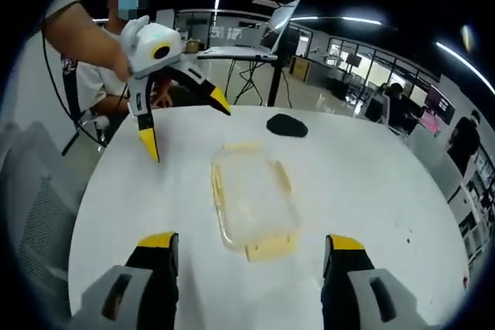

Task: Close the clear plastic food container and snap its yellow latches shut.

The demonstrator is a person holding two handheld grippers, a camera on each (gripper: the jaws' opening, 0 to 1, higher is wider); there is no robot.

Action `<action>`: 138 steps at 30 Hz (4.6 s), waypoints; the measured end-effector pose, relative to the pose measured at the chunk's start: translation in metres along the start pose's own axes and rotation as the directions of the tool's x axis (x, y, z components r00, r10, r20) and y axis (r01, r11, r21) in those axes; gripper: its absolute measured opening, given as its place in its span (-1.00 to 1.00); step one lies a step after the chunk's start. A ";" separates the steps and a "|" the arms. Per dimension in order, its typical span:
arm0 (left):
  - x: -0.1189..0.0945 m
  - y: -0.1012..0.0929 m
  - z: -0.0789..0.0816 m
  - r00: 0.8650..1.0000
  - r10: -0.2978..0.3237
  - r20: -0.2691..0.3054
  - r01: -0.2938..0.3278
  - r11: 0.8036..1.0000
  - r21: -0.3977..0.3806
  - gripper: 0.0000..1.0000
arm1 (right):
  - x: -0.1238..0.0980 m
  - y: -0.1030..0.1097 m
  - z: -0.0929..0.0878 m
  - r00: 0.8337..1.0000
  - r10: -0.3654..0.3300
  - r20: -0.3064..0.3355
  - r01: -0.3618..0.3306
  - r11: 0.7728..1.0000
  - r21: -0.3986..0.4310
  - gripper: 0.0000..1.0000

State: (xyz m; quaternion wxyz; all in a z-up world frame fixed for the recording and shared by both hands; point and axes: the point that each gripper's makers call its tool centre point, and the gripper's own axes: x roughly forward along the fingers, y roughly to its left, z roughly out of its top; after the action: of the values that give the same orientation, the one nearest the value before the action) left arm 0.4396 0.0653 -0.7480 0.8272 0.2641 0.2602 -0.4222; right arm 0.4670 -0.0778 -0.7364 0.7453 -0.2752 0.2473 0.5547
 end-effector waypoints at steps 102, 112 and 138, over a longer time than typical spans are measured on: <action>0.047 0.049 -0.036 0.883 -0.327 -0.337 0.416 0.878 0.236 -0.27 | 0.053 -0.018 -0.043 0.929 0.161 -0.333 -0.227 0.959 -0.171 -0.25; 0.049 0.049 -0.036 0.874 -0.337 -0.351 0.431 0.870 0.238 -0.26 | 0.053 -0.017 -0.043 0.927 0.163 -0.338 -0.232 0.957 -0.175 -0.27; 0.040 0.051 -0.028 0.884 -0.279 -0.374 0.386 0.889 0.248 -0.29 | 0.048 -0.014 -0.037 0.929 0.158 -0.336 -0.216 0.966 -0.145 -0.29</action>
State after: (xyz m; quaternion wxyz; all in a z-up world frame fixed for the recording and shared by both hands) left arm 0.4966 0.0869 -0.7830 0.6332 0.4103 0.3651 -0.5454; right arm 0.4906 -0.0739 -0.7937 0.6106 -0.4030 0.3397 0.5911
